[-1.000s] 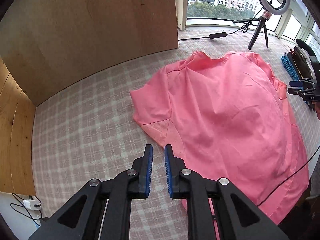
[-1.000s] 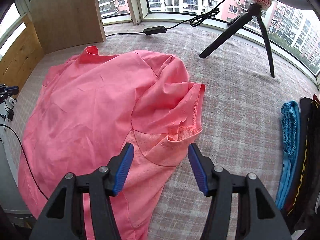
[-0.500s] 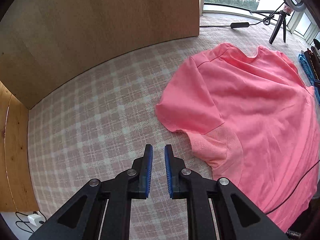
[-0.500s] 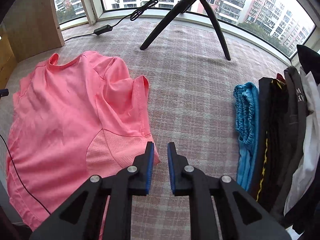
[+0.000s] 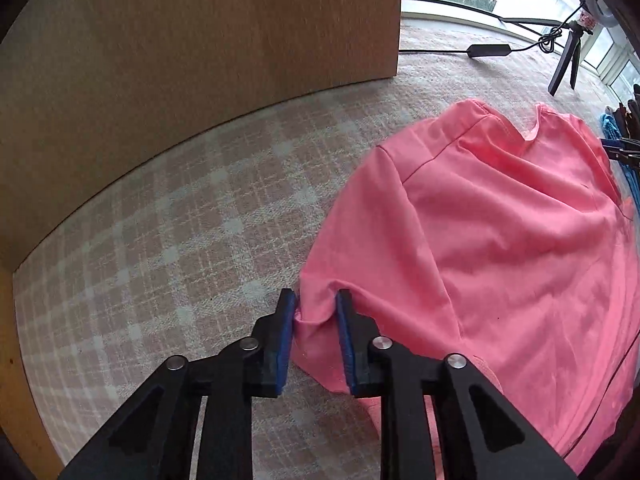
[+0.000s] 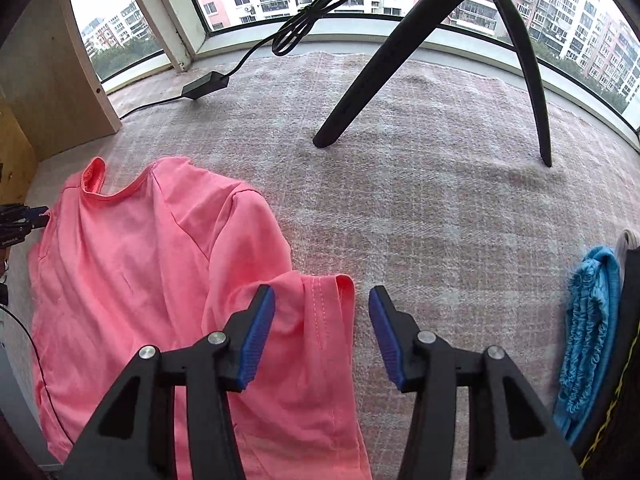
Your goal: Fold clothes
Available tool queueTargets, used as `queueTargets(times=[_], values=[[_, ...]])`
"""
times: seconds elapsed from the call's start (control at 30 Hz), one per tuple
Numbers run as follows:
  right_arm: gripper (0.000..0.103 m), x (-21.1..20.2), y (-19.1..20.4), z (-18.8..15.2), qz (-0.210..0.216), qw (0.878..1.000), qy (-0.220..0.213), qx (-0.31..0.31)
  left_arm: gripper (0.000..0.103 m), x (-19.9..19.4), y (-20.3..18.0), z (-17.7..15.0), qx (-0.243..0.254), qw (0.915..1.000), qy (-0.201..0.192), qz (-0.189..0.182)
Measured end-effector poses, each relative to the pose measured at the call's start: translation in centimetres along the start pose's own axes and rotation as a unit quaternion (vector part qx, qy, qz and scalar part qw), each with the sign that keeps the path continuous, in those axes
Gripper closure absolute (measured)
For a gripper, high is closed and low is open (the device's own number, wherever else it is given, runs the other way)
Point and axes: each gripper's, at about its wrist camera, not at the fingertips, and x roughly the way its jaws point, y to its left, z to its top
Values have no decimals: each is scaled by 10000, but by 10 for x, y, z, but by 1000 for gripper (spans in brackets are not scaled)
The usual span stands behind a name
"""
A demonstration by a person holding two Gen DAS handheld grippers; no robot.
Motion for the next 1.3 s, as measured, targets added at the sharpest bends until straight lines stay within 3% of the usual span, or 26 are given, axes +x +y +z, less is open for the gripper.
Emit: queueTargets(times=[0.03, 0.07, 0.13, 0.23, 0.27, 0.33, 0.43, 0.5, 0.53, 0.63, 0.67, 0.77, 0.8, 0.9, 1.07, 1.13, 1.2, 1.3], values=[[74, 2, 0, 0, 69, 10000, 3, 0, 100, -4, 1, -1, 12, 10000, -21, 52], [101, 3, 0, 0, 120, 9999, 47, 34, 100, -8, 2, -1, 10, 9999, -43, 118], [101, -6, -5, 1, 121, 9998, -115, 107, 100, -18, 6, -2, 5, 9997, -89, 249], [101, -41, -29, -1, -58, 9945, -816, 658, 100, -30, 16, -9, -106, 9995, -107, 290], [101, -44, -37, -5, -312, 9930, -830, 785, 100, -31, 18, -12, -73, 9997, -76, 232], [101, -49, -52, -13, -794, 9884, -823, 1003, 94, -28, 18, -17, 100, 9987, 24, 496], [90, -41, -59, -13, -1050, 9874, -446, 1099, 90, -27, 22, -18, 181, 9968, 75, 775], [85, -43, -44, -4, -1036, 9898, -582, 784, 84, -35, 27, -13, 63, 9967, -70, 807], [77, -44, -33, 1, -1073, 9906, -641, 552, 81, -40, 28, -10, 5, 9964, -151, 833], [70, -40, 0, 18, -1116, 9907, -758, -151, 82, -49, 14, 9, 144, 9973, -406, 595], [70, -36, 8, 25, -1118, 9905, -743, -315, 81, -47, 2, 19, 315, 9973, -443, 500], [70, -14, 30, 45, -559, 9949, -523, -649, 78, -28, -36, 48, 851, 9946, -483, 341], [70, -7, 36, 49, -655, 9941, -429, -747, 77, -19, -47, 58, 993, 9936, -463, 284], [70, -4, 38, 53, -1536, 9844, -259, -820, 73, 10, -75, 84, 1358, 9895, -352, 349], [70, -32, -36, 18, -2134, 9758, 440, 194, 74, 19, -77, 93, 1412, 9888, -348, 321], [70, -55, -58, 7, -1756, 9824, 252, 591, 74, 24, -78, 95, 1414, 9887, -355, 352], [63, -76, -72, -1, -1291, 9867, -32, 991, 73, 25, -75, 94, 1392, 9891, -314, 358], [60, -104, -84, -8, -638, 9858, -537, 1454, 73, 22, -71, 92, 1328, 9901, -307, 334]])
